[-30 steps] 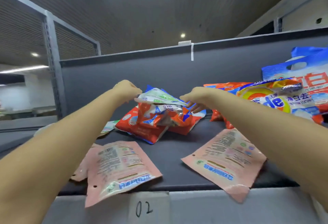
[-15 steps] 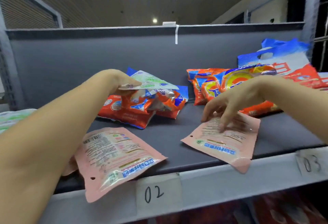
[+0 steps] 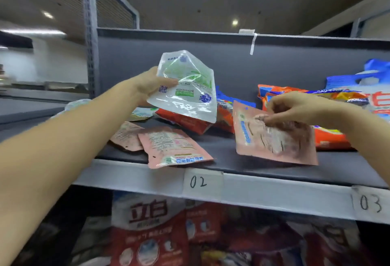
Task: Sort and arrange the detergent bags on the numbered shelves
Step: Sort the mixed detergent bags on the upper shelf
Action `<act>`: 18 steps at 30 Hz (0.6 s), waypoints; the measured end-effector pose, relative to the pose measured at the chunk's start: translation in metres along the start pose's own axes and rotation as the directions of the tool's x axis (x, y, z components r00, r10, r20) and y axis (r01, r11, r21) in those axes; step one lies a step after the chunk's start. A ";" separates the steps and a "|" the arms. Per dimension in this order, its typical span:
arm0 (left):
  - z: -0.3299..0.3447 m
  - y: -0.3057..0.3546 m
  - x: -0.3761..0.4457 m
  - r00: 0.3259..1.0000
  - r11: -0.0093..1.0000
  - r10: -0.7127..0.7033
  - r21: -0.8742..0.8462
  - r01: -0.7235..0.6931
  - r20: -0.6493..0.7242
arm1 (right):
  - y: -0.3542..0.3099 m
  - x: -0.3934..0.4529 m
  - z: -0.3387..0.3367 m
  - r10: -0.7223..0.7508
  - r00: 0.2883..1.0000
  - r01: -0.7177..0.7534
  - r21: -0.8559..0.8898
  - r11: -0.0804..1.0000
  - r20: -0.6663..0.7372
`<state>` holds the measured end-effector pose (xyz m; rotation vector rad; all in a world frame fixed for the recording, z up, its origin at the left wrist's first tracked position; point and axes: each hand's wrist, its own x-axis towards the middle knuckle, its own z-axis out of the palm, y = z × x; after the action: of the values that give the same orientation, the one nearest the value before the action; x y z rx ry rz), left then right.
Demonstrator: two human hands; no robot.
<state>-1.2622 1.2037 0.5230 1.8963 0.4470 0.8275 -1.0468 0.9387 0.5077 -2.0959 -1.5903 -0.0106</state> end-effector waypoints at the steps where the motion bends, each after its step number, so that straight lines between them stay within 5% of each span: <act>1: -0.008 0.002 -0.009 1.000 1.000 0.013 -0.028 -0.013 0.004 | -0.008 0.004 0.000 -0.035 0.997 0.039 0.066 0.997 -0.066; 6: -0.062 -0.010 -0.037 0.988 0.992 -0.016 -0.126 -0.004 -0.153 | -0.068 0.049 0.018 0.011 0.949 0.098 0.328 0.939 -0.314; 10: -0.113 -0.024 -0.050 0.926 0.989 -0.105 -0.131 0.061 -0.362 | -0.125 0.099 0.049 0.108 0.959 0.016 0.431 0.902 -0.261; 18: -0.202 -0.068 -0.040 0.834 0.964 -0.262 -0.173 0.203 -0.486 | -0.225 0.197 0.130 0.288 0.938 -0.129 0.577 0.806 -0.192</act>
<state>-1.4312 1.3388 0.5066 1.4635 0.9153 1.1591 -1.2250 1.2093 0.5404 -1.7004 -1.0242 0.2117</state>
